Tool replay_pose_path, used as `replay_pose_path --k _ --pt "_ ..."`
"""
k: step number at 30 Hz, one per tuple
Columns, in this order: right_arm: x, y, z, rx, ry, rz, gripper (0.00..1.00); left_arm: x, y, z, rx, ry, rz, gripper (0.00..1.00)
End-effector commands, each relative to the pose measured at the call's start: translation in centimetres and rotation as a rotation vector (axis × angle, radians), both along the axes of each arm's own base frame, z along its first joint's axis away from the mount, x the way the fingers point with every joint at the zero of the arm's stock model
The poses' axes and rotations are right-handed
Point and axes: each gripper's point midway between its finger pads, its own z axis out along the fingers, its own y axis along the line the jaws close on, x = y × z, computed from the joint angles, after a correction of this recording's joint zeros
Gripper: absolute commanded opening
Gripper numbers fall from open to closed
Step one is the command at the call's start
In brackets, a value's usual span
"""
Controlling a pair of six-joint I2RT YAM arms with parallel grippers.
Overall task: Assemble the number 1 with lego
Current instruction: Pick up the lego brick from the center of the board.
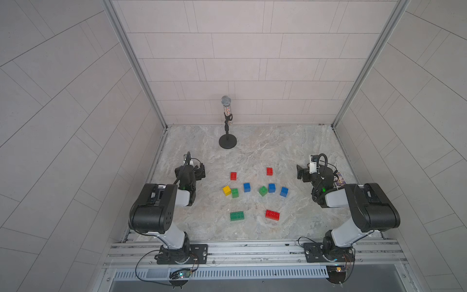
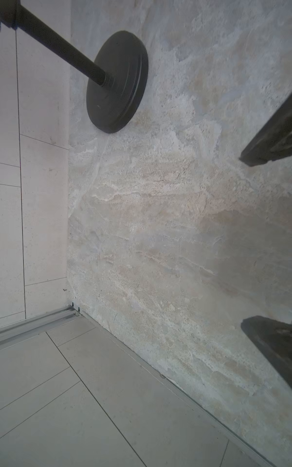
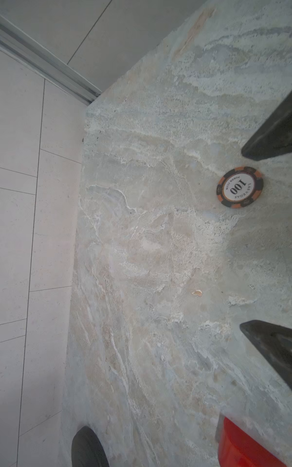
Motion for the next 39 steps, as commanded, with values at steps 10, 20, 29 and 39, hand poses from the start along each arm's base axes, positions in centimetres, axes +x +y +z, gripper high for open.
replay_pose_path --k 10,20,29,39 --pt "0.2 -0.1 0.8 0.008 -0.023 0.001 0.99 0.5 0.1 1.2 0.011 -0.027 -0.002 1.00" --pt "0.2 -0.1 0.7 0.009 -0.021 0.003 1.00 0.5 0.1 1.0 0.010 -0.023 -0.002 1.00" --pt "-2.5 -3.2 5.7 -0.050 -0.127 -0.249 0.99 -0.6 2.0 4.5 0.032 -0.049 0.127 1.00" --pt "-3.6 2.6 11.7 0.359 0.131 -0.058 0.99 -1.8 -5.0 10.2 -0.269 0.110 -0.137 1.00"
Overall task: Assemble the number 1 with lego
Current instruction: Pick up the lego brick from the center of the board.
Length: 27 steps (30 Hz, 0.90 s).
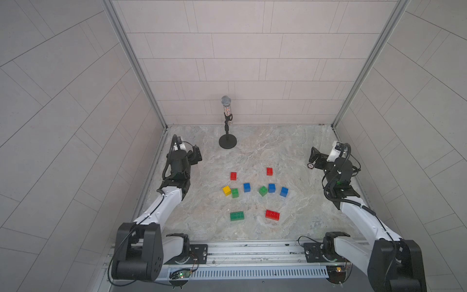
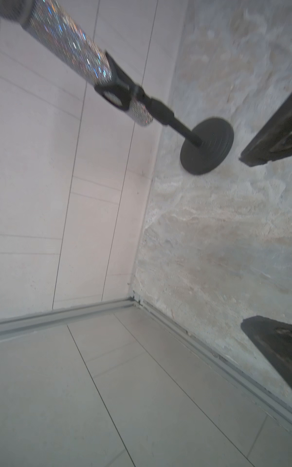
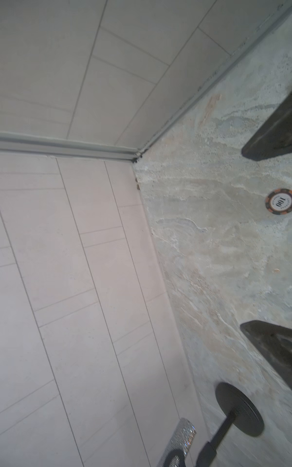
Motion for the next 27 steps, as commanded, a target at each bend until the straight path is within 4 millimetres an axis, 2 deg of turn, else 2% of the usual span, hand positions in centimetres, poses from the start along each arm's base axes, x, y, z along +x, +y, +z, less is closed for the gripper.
replay_pose_path --k 1,4,6,8,13,17,20,27 --pt "-2.4 4.4 -3.5 0.052 0.292 0.149 0.95 -3.0 -4.0 -5.4 -0.110 0.287 -0.153 1.00" --pt "-4.1 6.3 -4.1 0.028 0.453 0.194 0.83 -5.4 -5.9 -7.9 -0.128 0.398 -0.185 1.00" --pt "-5.5 7.4 -5.7 0.031 0.588 0.207 0.82 -7.0 -6.8 -9.5 -0.133 0.440 -0.179 1.00" --pt "-6.7 8.5 -7.2 0.059 0.690 0.224 0.81 -8.0 -7.4 -10.2 -0.122 0.444 -0.174 1.00" --pt "-8.8 10.1 -11.1 0.150 0.822 0.194 0.74 -8.7 -7.5 -11.3 -0.079 0.463 -0.162 1.00" --pt "-9.8 11.9 -13.9 0.143 0.891 0.203 0.73 -8.8 -7.0 -12.8 -0.059 0.498 -0.137 1.00" --pt "-10.2 12.8 -15.5 0.133 0.949 0.214 0.72 -8.7 -7.2 -12.6 -0.058 0.492 -0.150 1.00" --pt "-9.9 13.6 -16.9 0.124 0.974 0.205 0.71 -9.0 -6.3 -11.6 -0.070 0.407 -0.110 1.00"
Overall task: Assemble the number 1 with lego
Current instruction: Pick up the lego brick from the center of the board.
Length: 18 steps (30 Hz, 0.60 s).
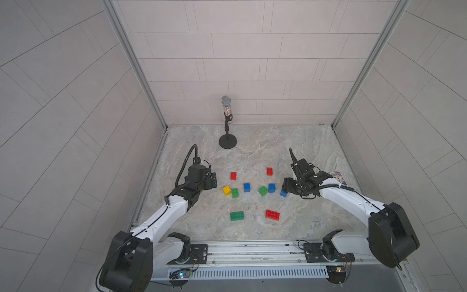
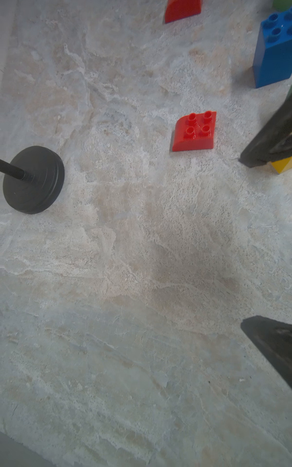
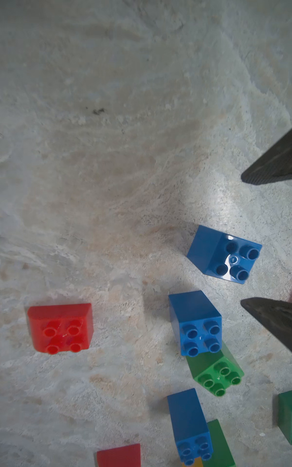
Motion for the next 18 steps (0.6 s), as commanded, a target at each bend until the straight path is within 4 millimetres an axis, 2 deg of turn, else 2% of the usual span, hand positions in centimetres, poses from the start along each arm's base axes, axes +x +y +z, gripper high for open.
replay_pose_path --k 1,5,10,18 --pt "0.4 0.0 -0.5 -0.012 0.006 -0.039 0.71 0.0 0.7 0.8 -0.007 -0.074 0.042 1.00" --pt "0.9 0.6 -1.9 -0.022 0.035 -0.028 0.68 -0.3 1.2 0.9 -0.023 -0.132 0.074 1.00" --pt "1.2 1.4 -3.2 -0.035 0.056 -0.012 0.63 -0.1 1.1 0.3 -0.023 -0.118 0.074 1.00" --pt "1.0 1.5 -2.8 -0.135 0.047 0.046 0.45 0.3 0.8 -0.3 -0.020 -0.090 0.061 1.00"
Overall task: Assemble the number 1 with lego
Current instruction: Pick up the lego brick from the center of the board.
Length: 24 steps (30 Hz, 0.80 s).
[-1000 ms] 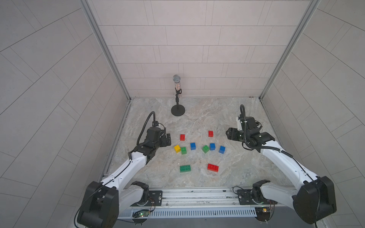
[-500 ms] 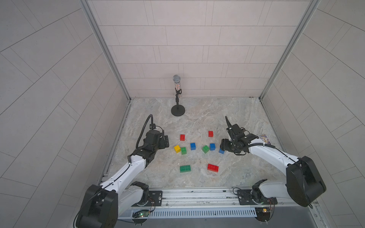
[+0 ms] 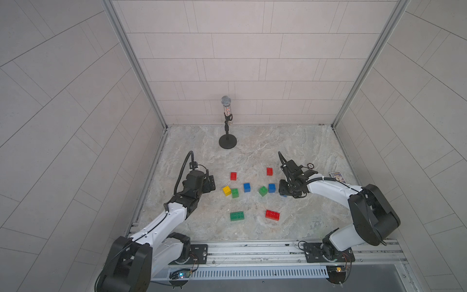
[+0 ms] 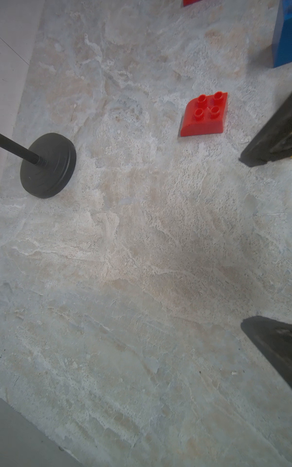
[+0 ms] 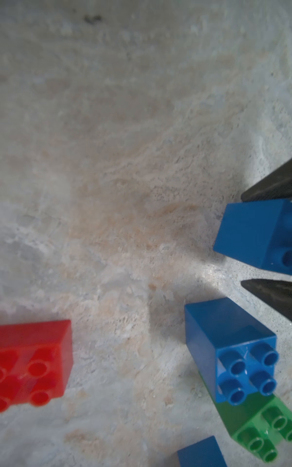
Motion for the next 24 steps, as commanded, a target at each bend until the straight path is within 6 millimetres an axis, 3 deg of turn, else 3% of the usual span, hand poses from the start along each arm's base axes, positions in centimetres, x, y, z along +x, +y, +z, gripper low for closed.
replay_pose_path --k 1,3,7,14,19,24 --pt "0.0 -0.6 0.7 -0.086 -0.018 0.018 0.43 0.7 -0.2 1.1 -0.012 -0.037 0.005 1.00" --pt "-0.3 -0.6 1.3 -0.111 -0.024 0.040 0.38 0.7 -0.2 1.0 -0.012 -0.036 0.002 1.00" --pt "-1.4 -0.3 2.3 -0.139 -0.038 0.079 0.19 0.7 -0.3 0.9 -0.012 -0.034 0.001 1.00" --pt "-4.2 0.2 4.1 -0.070 -0.058 0.079 0.10 0.6 -0.2 1.0 -0.013 -0.038 0.002 1.00" --pt "-7.1 2.4 4.8 0.049 -0.068 0.068 0.08 0.7 -0.2 1.0 -0.013 -0.038 0.005 1.00" --pt "-8.6 4.7 4.6 0.126 -0.075 0.036 0.03 0.6 -0.2 0.9 -0.011 -0.037 0.005 1.00"
